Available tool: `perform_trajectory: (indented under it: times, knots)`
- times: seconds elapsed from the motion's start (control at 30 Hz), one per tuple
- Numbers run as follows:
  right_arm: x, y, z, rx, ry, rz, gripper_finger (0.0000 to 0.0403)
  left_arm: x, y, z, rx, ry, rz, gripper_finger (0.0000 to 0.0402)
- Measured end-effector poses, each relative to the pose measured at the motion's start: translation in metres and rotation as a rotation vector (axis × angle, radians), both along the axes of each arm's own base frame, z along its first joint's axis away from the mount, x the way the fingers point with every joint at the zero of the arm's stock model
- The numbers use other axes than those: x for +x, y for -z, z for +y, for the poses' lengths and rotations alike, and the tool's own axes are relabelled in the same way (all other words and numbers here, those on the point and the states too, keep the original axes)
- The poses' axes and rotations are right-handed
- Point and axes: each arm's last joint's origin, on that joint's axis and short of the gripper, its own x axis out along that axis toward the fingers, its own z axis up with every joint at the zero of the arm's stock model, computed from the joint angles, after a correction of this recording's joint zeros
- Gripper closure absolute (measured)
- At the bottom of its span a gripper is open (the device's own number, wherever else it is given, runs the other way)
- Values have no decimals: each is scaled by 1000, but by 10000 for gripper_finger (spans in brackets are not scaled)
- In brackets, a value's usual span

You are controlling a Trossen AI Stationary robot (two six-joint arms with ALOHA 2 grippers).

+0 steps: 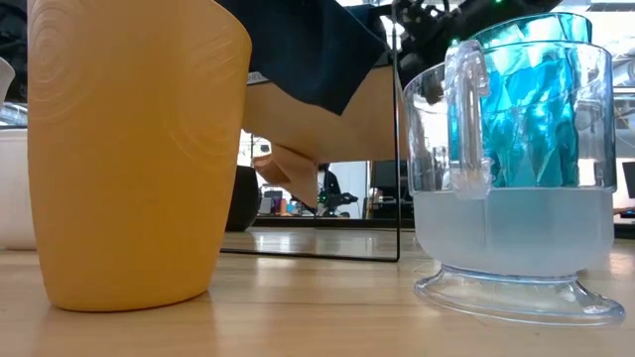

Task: Stack small to large cups/mugs on shelf
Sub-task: Remove the brown table napkin from the shelf

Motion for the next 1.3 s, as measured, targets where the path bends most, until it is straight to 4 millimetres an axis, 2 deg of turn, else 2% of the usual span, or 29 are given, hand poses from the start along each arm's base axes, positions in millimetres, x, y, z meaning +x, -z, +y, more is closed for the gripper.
perform_trajectory:
  times: [0.37, 0.67, 0.93, 1.3]
  knots:
    - [-22, -44, 4, -45, -26, -211, 402, 0, 0, 0, 0, 0, 0, 364]
    - [-53, -88, 4, -156, -37, -422, 402, 0, 0, 0, -3, 0, -5, 364]
    - [-79, -117, 4, -224, -23, -596, 403, 0, 0, 0, -20, 1, -9, 364]
    - [-85, -169, 4, -305, -16, -625, 403, 0, 0, 0, -22, 1, -9, 364]
